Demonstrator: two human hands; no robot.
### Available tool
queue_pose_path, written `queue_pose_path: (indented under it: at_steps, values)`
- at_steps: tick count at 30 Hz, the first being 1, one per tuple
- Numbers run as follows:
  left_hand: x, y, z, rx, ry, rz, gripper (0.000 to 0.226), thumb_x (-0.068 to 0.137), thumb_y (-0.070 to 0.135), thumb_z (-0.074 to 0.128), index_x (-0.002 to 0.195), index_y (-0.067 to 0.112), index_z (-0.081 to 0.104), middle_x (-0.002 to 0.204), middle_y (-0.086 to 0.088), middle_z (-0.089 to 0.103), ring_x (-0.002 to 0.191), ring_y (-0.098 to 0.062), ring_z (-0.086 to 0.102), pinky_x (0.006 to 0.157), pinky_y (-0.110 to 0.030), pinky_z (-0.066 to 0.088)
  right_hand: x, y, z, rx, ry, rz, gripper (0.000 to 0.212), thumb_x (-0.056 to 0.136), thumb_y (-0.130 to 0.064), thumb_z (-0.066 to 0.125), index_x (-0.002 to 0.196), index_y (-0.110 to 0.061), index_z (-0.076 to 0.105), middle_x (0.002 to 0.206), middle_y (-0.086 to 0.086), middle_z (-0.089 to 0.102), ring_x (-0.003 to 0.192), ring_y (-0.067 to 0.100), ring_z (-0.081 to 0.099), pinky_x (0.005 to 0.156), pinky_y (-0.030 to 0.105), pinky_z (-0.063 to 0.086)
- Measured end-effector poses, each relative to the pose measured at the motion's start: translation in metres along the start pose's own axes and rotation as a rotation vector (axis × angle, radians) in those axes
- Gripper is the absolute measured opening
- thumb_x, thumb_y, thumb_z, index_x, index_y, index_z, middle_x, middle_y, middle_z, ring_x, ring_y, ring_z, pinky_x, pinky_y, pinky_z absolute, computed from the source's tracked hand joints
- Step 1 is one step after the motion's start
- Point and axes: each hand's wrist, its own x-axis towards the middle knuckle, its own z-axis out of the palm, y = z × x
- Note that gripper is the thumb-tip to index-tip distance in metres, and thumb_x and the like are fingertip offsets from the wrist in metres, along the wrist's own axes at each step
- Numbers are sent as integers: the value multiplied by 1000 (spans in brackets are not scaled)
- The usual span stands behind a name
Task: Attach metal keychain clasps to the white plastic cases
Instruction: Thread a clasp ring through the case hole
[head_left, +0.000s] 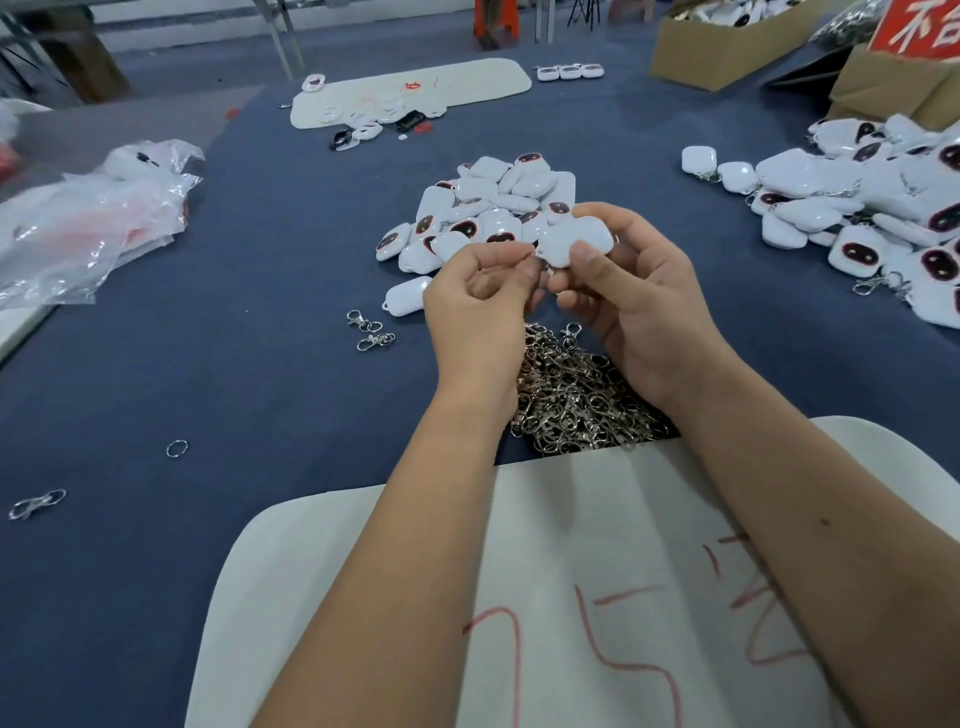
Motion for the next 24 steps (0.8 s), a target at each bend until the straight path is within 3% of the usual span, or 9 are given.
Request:
queue_pose_path:
  at_steps: [4,7,10,12,16,19,22,24]
  values:
    - [-1,-1,2,-182,27,-102,13,90,-4,73,89,9,70,76,-7,75,69,-15,71,71,-22,57,1,1,-1,52,25,13,33,102,0,58,135,2,54,86,9,69,73,14,69,67,20,56]
    - [-1,-2,1,212,30,159,13,89,-1,75,86,11,74,82,-6,76,80,-23,74,79,-33,61,1,1,-3,55,52,14,32,102,0,59,133,1,55,85,8,68,73,14,68,67,20,56]
    - [-3,0,-4,532,-5,424,12,89,-1,69,84,9,75,81,3,73,81,-18,70,78,-37,58,0,1,-3,-11,50,-8,30,101,-2,62,130,-1,58,83,5,69,73,15,67,67,21,57]
    - [-2,0,-8,693,-54,524,14,90,-3,63,83,6,73,77,0,71,78,-24,66,76,-46,54,-1,3,-3,-134,46,-42,30,100,-2,64,129,-2,58,84,7,70,72,16,66,68,24,57]
    - [-3,0,-11,924,-107,593,20,86,7,49,81,5,69,74,-7,66,74,-32,59,69,-51,49,-3,6,0,-349,35,-131,32,98,2,66,128,1,56,99,31,67,68,19,67,68,30,58]
    - [-4,0,-10,788,-52,502,14,90,4,60,84,8,71,78,0,70,78,-22,66,75,-45,54,-3,5,0,-322,43,-129,31,99,0,65,129,0,56,94,24,70,69,19,68,68,28,58]
    - [-1,-3,-4,393,28,226,11,90,2,73,89,13,74,83,1,75,79,-13,70,81,-32,60,0,2,-2,-110,52,-44,29,101,-3,63,130,0,58,84,7,71,71,15,68,67,22,57]
    - [0,-3,0,99,-17,12,12,91,-1,72,90,11,72,80,-7,75,76,-16,71,77,-28,59,1,0,-4,-2,46,-1,28,102,-4,60,130,0,59,86,8,70,73,15,68,66,20,56]
